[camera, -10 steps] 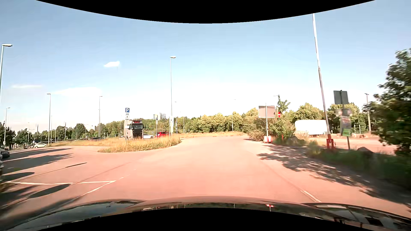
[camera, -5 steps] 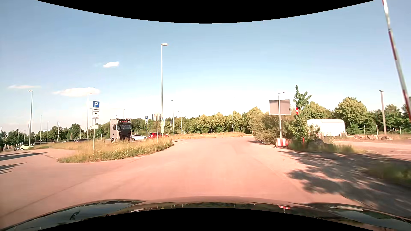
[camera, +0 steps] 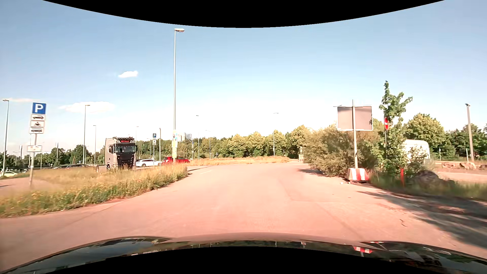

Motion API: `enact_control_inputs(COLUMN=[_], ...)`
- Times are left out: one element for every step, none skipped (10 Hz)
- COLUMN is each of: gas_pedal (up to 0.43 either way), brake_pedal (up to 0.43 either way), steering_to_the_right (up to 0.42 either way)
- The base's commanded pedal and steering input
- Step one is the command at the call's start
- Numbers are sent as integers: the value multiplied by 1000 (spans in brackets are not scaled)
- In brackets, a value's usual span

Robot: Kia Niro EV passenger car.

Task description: Follow the waypoints while adhering to traffic rules and regulations

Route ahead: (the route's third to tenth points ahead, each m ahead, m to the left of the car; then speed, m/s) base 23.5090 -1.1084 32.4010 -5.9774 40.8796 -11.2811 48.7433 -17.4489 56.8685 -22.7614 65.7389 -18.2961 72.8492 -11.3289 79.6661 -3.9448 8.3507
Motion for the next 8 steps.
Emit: enact_control_inputs(gas_pedal=[0, 0, 0, 0, 0, 0, 0, 0], brake_pedal=[6, 6, 6, 6, 6, 6, 6, 6], steering_to_the_right=[25, 25, 26, 30, 36, 41, 45, 49])
